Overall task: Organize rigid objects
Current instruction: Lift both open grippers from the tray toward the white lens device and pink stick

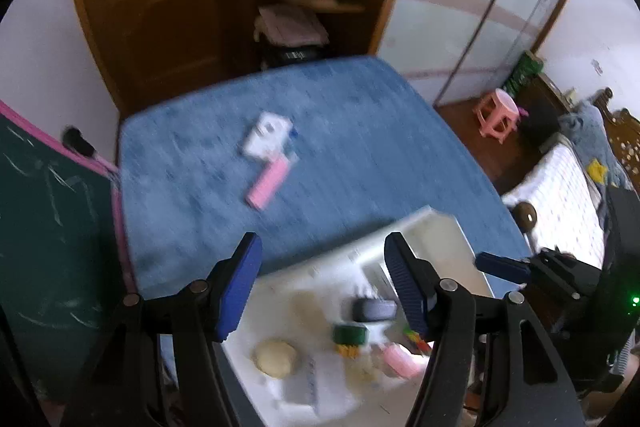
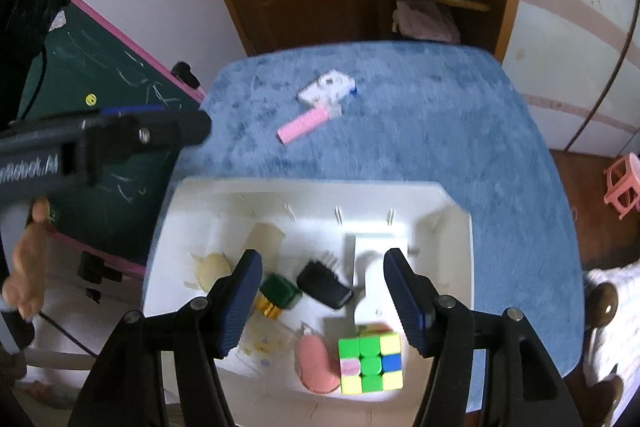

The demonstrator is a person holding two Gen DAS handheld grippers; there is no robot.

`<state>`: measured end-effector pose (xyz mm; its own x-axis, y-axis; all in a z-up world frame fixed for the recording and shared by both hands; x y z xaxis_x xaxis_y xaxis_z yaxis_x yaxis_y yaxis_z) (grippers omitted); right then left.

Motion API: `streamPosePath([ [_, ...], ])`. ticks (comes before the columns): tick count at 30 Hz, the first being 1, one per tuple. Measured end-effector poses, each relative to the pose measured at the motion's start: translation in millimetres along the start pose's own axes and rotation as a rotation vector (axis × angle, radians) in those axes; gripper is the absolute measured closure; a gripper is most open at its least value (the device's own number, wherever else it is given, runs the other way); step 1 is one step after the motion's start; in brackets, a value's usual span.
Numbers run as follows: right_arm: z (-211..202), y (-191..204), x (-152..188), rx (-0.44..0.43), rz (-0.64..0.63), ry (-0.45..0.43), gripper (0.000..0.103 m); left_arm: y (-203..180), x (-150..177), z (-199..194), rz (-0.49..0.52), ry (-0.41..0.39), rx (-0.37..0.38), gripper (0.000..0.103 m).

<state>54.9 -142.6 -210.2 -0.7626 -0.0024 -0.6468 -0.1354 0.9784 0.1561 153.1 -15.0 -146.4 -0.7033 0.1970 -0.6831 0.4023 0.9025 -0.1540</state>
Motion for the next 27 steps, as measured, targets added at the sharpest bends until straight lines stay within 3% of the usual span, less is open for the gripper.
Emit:
streamPosePath([
  [4,-9,2,-35,0.015,0.005,-0.033,0.039,19,-38,-17,-0.001,-0.064,-0.034,0.035],
  [8,-10,5,-74,0.036,0.019,-0.050,0.039,31,-79,-30,0.005,-0.137,-0.048,0.028],
  [13,0,6,-112,0.049,0.056,-0.058,0.039,40,-116,-24,0.029,-0.179,-0.086,0.027],
  [20,61,5,-140,0.023,0.191,0.002,0.039,69,-154,28,-0.034,-0.185,-0.139,0.027],
  [27,158,3,-132,0.018,0.327,0.127,0.039,103,-146,106,-0.104,-0.081,-0.154,0.027],
])
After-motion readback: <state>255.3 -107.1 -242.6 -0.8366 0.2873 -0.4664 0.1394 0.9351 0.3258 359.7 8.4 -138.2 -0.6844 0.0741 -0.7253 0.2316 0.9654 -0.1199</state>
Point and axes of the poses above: each gripper's, at about its wrist camera, not at the fingertips, and z roughly the way its jaws point, y to its left, x to its underside, the point moved 6 cm from there along z, roughly the way its jaws point, and after that the axes turned 12 degrees about -y, right-handed, at the moved point
